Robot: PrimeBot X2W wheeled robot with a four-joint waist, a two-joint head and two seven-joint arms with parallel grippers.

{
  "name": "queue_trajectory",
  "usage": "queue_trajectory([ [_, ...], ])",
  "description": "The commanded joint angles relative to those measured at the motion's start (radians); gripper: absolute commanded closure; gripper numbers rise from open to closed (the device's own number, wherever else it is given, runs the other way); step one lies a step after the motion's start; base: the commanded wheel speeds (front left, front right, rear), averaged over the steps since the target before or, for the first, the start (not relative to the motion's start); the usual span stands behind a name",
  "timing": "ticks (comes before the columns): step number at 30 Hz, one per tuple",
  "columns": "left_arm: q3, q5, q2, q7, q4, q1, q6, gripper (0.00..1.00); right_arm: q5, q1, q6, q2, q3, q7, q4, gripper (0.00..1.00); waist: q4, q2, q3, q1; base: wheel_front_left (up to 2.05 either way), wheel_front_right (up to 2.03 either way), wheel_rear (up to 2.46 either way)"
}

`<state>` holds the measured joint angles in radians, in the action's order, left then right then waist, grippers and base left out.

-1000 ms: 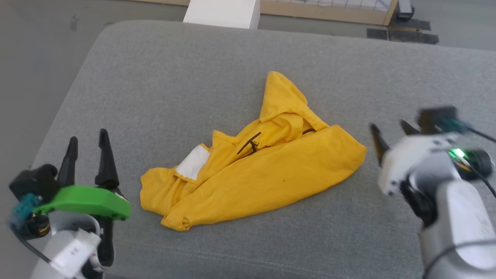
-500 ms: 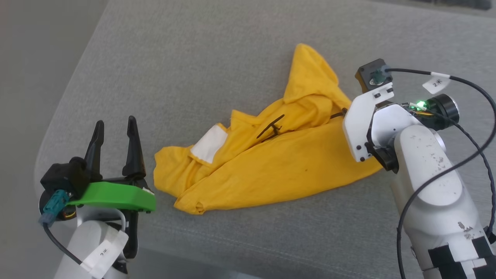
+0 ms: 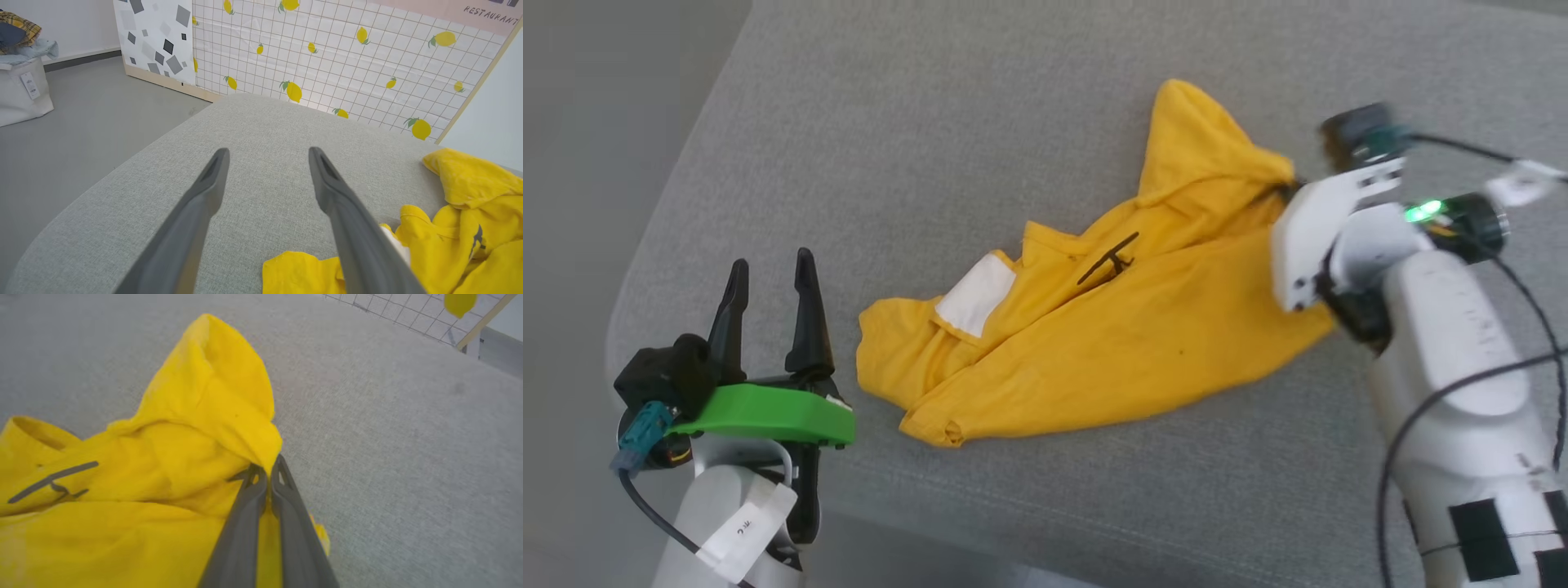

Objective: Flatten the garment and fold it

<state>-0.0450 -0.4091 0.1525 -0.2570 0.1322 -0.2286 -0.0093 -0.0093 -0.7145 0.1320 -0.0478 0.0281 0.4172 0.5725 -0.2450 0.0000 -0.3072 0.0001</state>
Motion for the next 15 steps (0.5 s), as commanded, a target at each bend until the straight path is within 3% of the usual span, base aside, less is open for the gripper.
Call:
queue_trajectory([
  [1,0.005,0.009,-0.007,-0.005,0.004,0.008,-0.006,0.0,0.026,0.002,-0.001,-0.002,-0.041,-0.033,-0.031,1.0,0.061,0.0,0.068,-0.0001,0.0,0.0,0.0],
  [5,0.005,0.015,-0.013,-0.005,0.013,0.03,-0.012,0.0,0.076,0.097,-0.001,-0.002,-0.194,-0.078,-0.128,1.0,0.094,0.0,0.121,-0.0001,0.0,0.0,0.0],
  [10,0.004,0.015,-0.018,-0.005,0.02,0.053,-0.011,0.0,0.178,0.334,-0.001,-0.002,-0.422,-0.065,-0.262,1.0,0.12,0.0,0.154,-0.0001,0.0,0.0,0.0],
  [15,0.005,0.008,-0.011,0.004,0.026,0.073,-0.011,0.0,0.3,0.566,-0.001,-0.002,-0.48,-0.005,-0.259,1.0,0.143,0.0,0.164,-0.0001,0.0,0.0,0.0],
])
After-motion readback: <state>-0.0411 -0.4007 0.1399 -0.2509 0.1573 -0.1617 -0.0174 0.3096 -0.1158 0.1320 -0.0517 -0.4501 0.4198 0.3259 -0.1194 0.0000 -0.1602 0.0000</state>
